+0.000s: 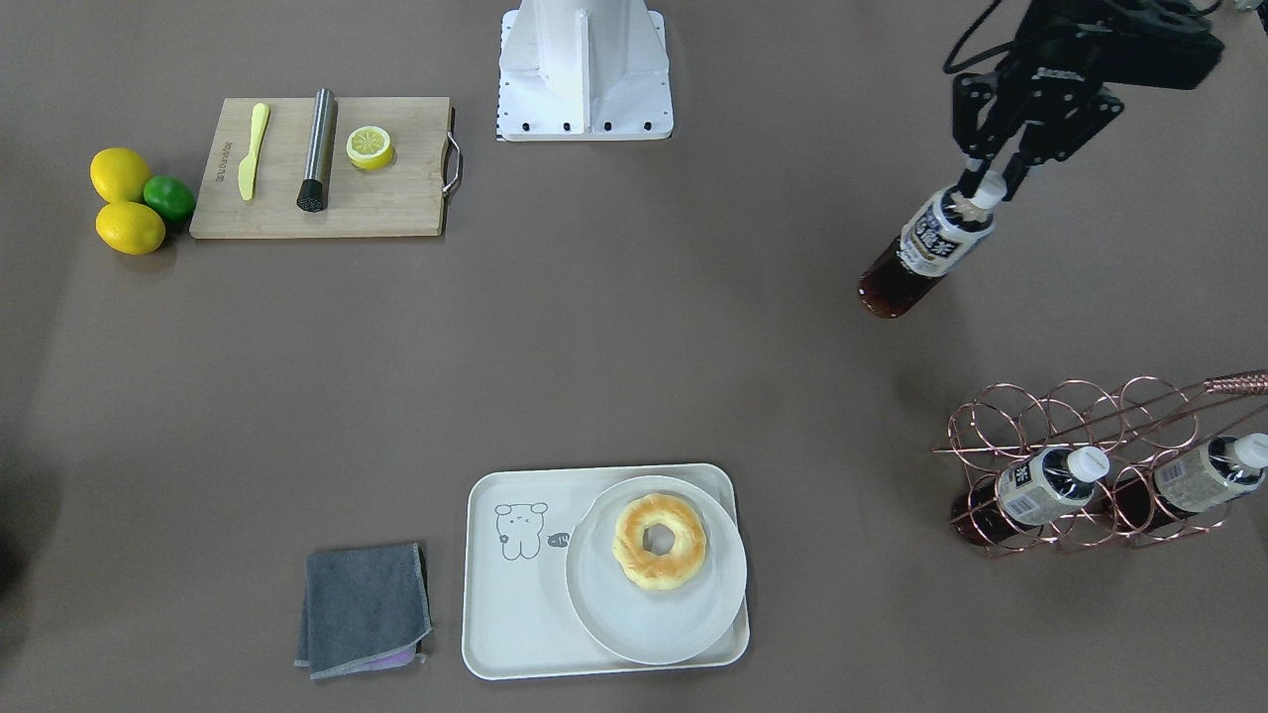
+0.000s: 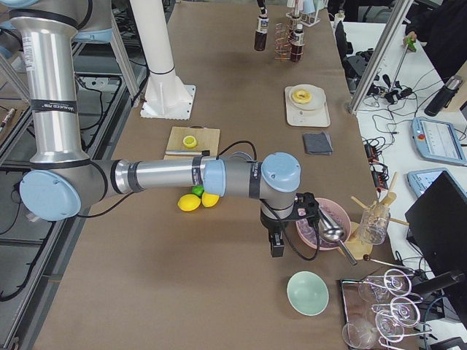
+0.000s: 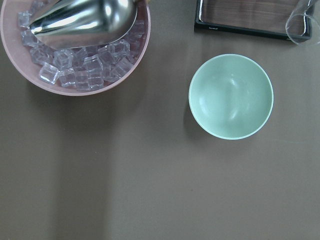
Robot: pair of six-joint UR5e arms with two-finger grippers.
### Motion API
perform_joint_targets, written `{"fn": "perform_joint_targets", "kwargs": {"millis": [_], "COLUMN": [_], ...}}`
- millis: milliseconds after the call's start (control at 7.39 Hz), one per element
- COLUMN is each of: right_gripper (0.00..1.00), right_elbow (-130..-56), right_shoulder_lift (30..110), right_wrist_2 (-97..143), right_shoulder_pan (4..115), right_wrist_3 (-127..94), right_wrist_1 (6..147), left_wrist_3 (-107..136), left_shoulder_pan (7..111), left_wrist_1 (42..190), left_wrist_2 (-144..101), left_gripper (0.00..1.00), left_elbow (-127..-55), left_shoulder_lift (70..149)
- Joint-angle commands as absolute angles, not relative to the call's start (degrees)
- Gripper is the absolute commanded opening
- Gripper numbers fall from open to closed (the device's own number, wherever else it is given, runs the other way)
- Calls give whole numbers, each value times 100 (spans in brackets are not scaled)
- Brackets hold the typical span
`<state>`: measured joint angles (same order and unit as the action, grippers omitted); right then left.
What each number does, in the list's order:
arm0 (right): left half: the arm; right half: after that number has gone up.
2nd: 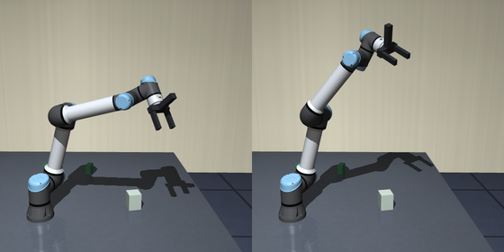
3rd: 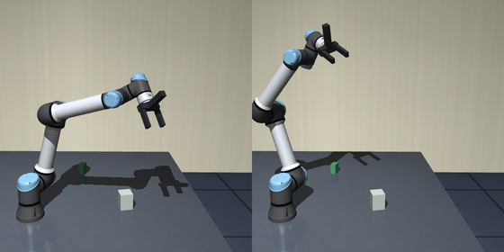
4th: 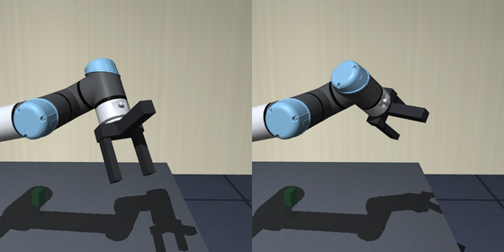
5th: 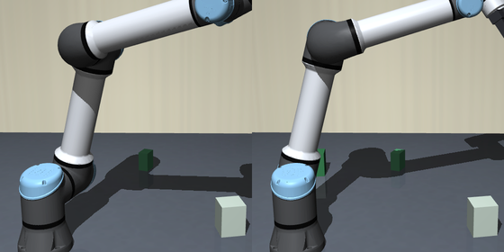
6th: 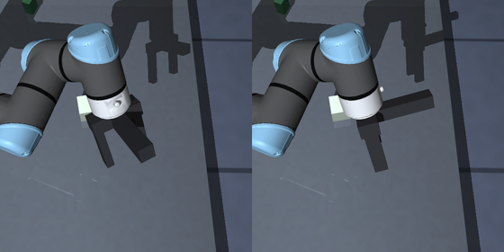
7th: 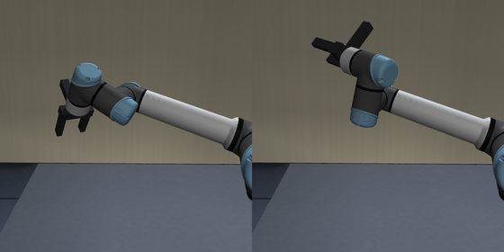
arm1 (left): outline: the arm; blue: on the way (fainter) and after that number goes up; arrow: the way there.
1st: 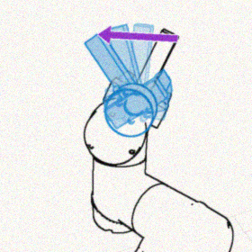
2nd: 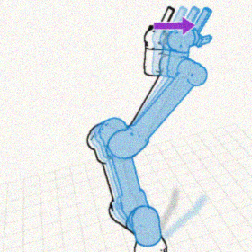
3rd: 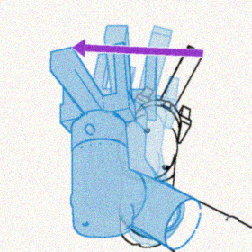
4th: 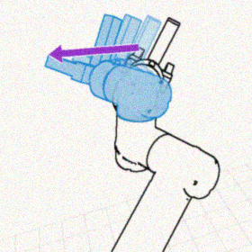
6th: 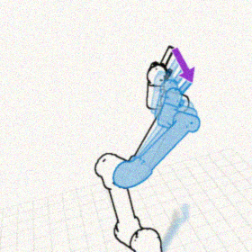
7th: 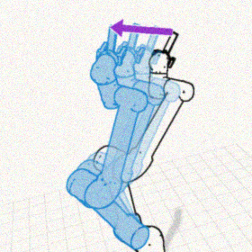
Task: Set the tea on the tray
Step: 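Carry the tea bottle with the left gripper toward the table center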
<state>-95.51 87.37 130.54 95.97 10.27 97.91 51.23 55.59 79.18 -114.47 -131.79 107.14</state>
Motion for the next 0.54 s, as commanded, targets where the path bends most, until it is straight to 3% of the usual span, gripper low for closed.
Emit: {"fn": "perform_joint_targets", "kwargs": {"millis": [0, 406], "right_gripper": [100, 100], "right_elbow": [-9536, -9545], "right_shoulder_lift": [8736, 8771], "right_wrist_2": [13052, 13043], "right_shoulder_pan": [9598, 9598], "right_wrist_3": [1028, 1037], "right_wrist_1": [9791, 9791], "left_wrist_3": [5991, 7054], "left_shoulder_pan": [4468, 3492], "left_wrist_1": [6040, 6047], "left_wrist_2": [-10479, -9705], "left_gripper": [0, 0], "left_elbow": [-13105, -12107], "left_shoulder_lift": [12494, 13645]}}
